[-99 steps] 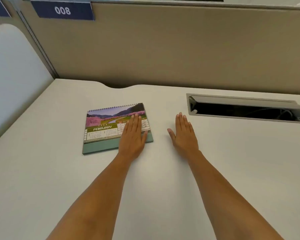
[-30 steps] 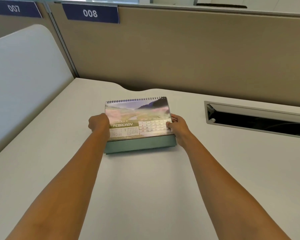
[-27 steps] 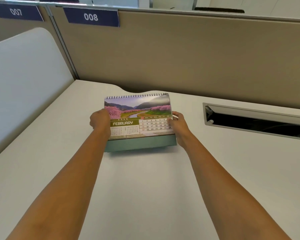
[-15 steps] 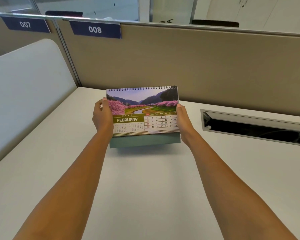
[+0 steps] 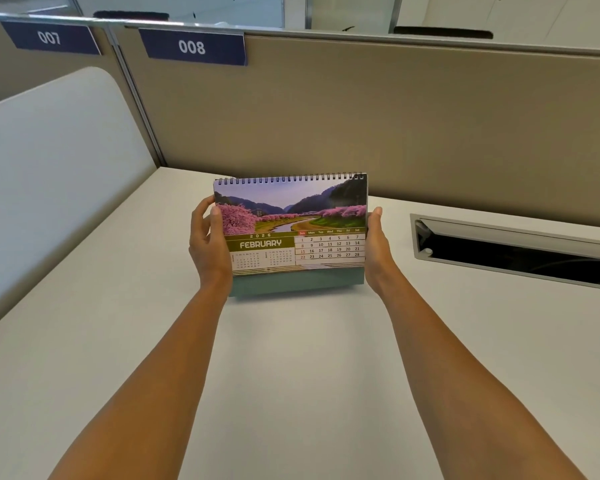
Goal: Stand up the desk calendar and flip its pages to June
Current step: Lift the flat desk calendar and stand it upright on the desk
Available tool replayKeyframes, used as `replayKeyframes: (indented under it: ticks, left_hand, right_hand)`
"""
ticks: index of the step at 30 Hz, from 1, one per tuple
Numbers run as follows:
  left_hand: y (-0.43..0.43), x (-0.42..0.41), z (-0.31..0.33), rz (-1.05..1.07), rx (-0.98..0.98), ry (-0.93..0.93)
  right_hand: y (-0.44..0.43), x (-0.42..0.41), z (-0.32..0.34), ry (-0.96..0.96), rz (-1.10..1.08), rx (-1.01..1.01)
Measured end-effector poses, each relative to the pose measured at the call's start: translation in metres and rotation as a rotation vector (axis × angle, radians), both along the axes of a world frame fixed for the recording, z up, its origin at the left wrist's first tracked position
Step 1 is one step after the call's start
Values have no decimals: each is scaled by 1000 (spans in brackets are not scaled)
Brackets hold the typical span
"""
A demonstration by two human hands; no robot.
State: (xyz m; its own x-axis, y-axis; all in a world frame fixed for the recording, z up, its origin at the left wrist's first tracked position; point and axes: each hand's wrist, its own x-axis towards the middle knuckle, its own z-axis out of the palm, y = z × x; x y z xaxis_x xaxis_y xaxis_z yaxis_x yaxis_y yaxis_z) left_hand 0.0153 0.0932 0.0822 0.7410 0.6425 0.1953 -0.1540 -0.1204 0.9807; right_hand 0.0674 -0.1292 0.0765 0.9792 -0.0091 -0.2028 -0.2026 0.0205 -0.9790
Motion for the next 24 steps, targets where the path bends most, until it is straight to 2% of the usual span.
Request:
replayKeyframes:
  ticks: [7,17,24]
  left_hand:
    - [-2,-8,-9,15,11,-41]
    - [-5,-25,-25,2,147,-68]
    - [-7,-31,-37,17,174,-57]
  right_hand:
    - [-2,-8,-7,8,-31,23]
    - [0,-26,-18,15,-97,27]
    - [2,-32,-21,45,-119,48]
